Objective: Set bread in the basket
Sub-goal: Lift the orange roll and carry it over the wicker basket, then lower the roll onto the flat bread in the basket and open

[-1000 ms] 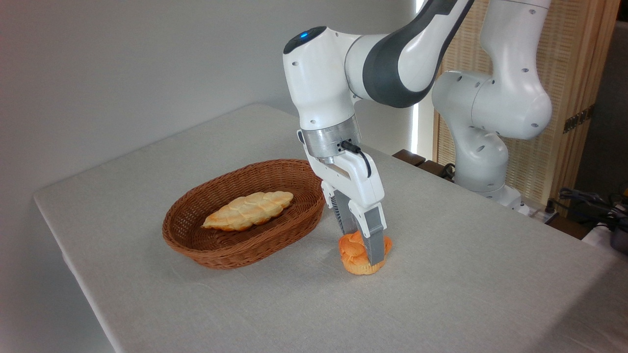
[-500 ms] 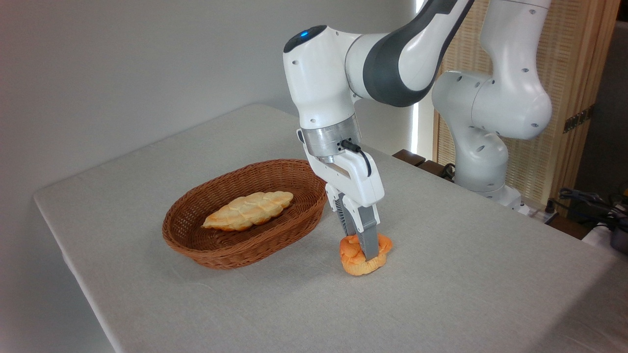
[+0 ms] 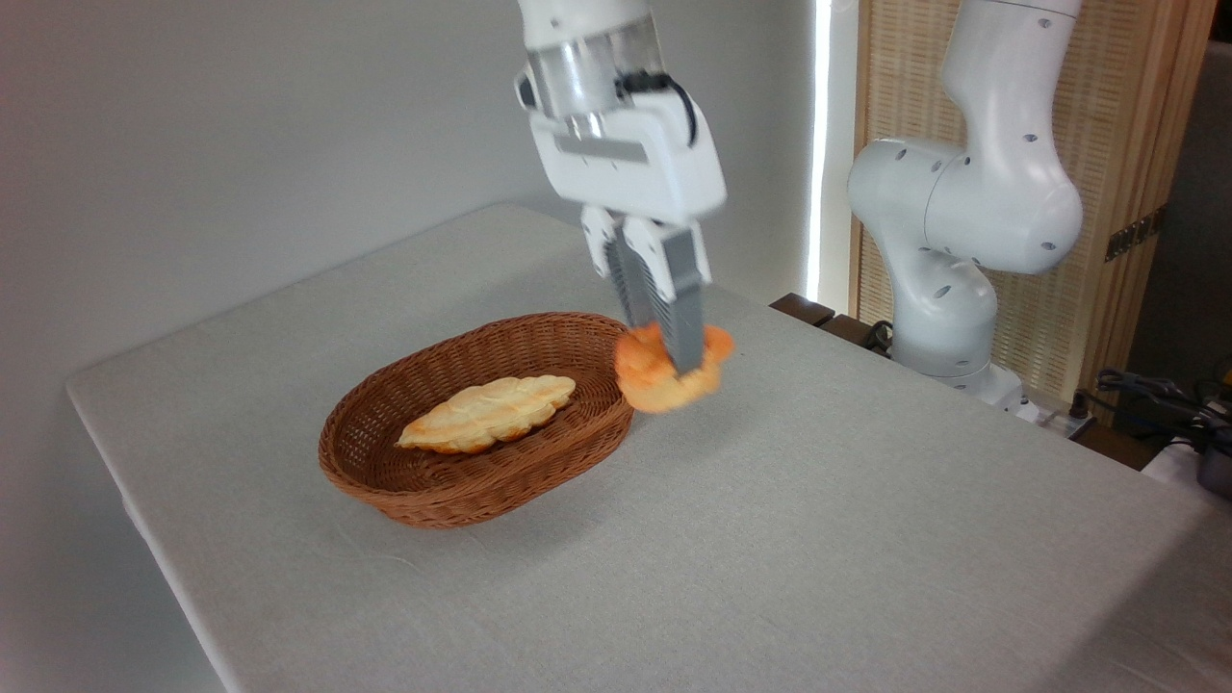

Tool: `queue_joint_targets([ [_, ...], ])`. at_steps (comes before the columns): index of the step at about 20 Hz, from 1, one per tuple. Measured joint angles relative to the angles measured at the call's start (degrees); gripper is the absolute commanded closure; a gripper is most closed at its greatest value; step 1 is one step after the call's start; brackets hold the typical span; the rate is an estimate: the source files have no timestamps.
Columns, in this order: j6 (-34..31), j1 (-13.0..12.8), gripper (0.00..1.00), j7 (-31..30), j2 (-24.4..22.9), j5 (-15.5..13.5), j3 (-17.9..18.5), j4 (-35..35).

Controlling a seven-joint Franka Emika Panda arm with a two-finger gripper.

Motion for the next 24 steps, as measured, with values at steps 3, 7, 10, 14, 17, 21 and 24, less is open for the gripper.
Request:
queue_joint_targets([
  [3,-0.36,-3.19,0.63,-4.03,1.49,-3.67,-1.29,1.32],
  [7,-0.27,-4.37,0.63,-13.67,4.16,-5.48,-6.18,1.43],
  [10,1.96,-4.72,0.58,-17.51,5.52,-8.94,-7.1,1.65],
  [14,8.65,-5.58,0.35,-21.07,8.04,-9.75,-7.64,1.59],
  [17,12.59,-5.89,0.2,-22.14,10.09,-9.75,-8.33,1.52],
  [21,13.39,-6.12,0.18,-22.21,11.38,-9.76,-10.02,0.95],
  [24,13.74,-6.2,0.1,-22.26,11.9,-9.76,-11.28,-0.09],
])
